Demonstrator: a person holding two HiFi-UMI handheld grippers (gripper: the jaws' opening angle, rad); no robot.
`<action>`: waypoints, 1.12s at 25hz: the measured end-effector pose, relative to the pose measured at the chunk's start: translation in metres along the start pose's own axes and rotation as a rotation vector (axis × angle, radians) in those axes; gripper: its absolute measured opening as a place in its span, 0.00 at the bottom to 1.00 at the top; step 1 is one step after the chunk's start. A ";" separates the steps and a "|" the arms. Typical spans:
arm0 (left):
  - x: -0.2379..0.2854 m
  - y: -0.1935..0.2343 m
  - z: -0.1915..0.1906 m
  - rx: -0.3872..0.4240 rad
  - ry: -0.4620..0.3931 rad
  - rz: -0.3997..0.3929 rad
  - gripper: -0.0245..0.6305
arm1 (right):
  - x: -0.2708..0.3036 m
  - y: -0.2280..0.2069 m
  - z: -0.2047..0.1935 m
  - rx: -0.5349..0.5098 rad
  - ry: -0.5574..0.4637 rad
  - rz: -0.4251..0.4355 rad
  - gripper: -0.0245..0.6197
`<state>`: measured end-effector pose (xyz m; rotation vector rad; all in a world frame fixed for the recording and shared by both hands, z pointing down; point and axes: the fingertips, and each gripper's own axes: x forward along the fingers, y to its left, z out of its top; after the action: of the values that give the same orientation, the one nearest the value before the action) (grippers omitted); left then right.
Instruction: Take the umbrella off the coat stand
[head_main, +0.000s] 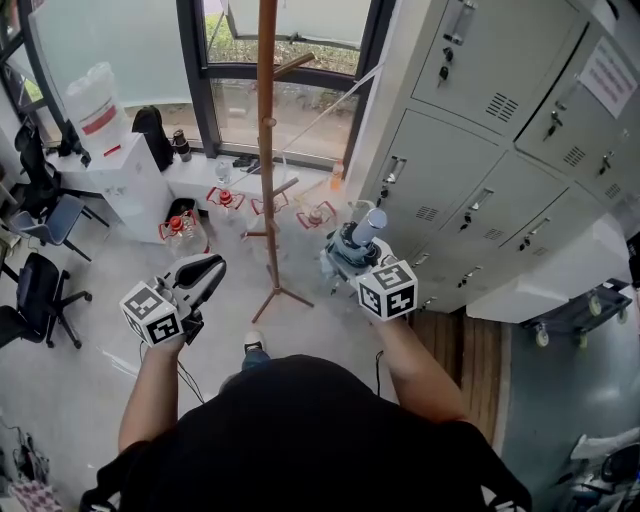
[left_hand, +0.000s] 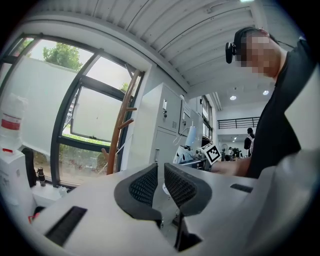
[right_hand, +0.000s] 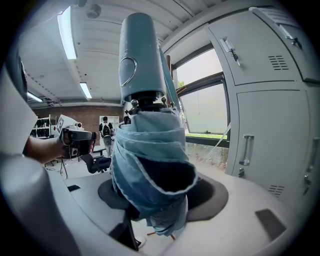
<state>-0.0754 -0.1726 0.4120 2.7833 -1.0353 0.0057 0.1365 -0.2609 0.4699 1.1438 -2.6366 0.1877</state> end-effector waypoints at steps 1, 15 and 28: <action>0.001 -0.004 -0.001 0.000 0.001 -0.003 0.13 | -0.004 -0.001 -0.003 0.011 0.000 -0.001 0.47; 0.016 -0.034 -0.003 0.008 0.020 -0.021 0.13 | -0.050 -0.017 -0.034 0.058 0.000 -0.029 0.47; 0.024 -0.045 -0.007 0.020 0.044 -0.043 0.13 | -0.065 -0.023 -0.052 0.075 0.013 -0.041 0.48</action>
<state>-0.0277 -0.1534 0.4135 2.8089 -0.9704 0.0719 0.2055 -0.2203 0.5012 1.2152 -2.6123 0.2872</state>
